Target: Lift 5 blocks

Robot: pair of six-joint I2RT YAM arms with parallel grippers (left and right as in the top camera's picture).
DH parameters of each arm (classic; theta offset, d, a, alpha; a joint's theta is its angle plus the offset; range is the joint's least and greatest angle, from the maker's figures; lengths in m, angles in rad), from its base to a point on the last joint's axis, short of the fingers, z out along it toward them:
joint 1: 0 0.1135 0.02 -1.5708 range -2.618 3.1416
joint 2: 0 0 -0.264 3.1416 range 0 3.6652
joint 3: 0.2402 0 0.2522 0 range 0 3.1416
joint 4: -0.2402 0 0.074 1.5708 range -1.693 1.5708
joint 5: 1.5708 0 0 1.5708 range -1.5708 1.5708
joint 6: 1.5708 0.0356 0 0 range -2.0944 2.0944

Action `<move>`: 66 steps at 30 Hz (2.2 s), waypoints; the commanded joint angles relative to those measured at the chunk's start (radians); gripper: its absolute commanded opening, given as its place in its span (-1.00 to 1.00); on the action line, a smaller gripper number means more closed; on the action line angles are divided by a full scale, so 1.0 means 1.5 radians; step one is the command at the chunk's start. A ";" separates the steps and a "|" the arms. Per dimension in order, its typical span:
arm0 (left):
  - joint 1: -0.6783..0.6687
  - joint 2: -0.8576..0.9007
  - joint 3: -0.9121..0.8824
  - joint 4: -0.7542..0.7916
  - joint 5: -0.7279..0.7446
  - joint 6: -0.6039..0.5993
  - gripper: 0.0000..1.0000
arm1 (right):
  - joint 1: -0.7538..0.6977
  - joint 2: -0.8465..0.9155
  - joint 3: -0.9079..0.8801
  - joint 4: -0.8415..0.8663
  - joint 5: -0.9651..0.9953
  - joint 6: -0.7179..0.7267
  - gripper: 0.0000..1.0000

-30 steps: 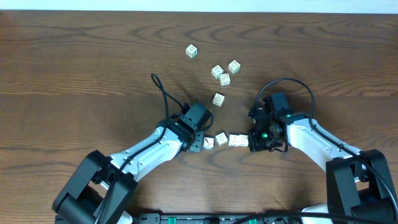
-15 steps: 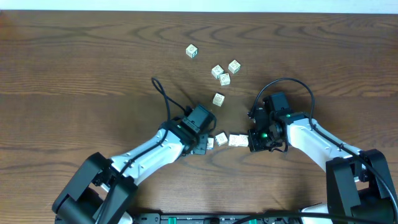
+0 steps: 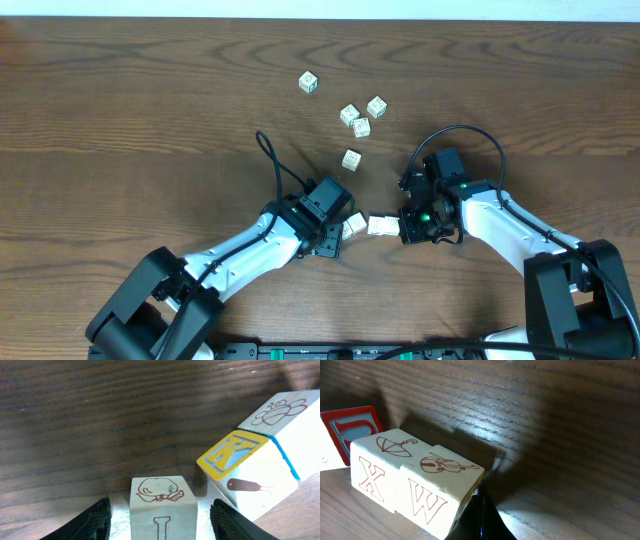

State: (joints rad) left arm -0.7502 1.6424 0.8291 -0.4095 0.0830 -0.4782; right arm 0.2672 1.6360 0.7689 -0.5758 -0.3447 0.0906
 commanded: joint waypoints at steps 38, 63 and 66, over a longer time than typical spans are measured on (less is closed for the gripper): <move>-0.001 -0.224 -0.013 -0.207 -0.126 -0.073 -0.18 | 0.008 0.015 0.022 0.021 -0.001 -0.052 -0.97; -0.001 -0.222 -0.057 -0.140 -0.134 -0.127 -0.12 | 0.013 0.015 0.024 0.023 0.062 0.020 -0.98; -0.001 -0.208 -0.057 -0.134 -0.134 -0.127 0.14 | 0.012 0.015 0.024 -0.003 0.074 0.035 -0.98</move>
State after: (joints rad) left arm -0.7502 1.3064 0.7574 -0.6136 -0.0937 -0.6537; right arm 0.2764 1.6466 0.7883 -0.5610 -0.3000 0.0742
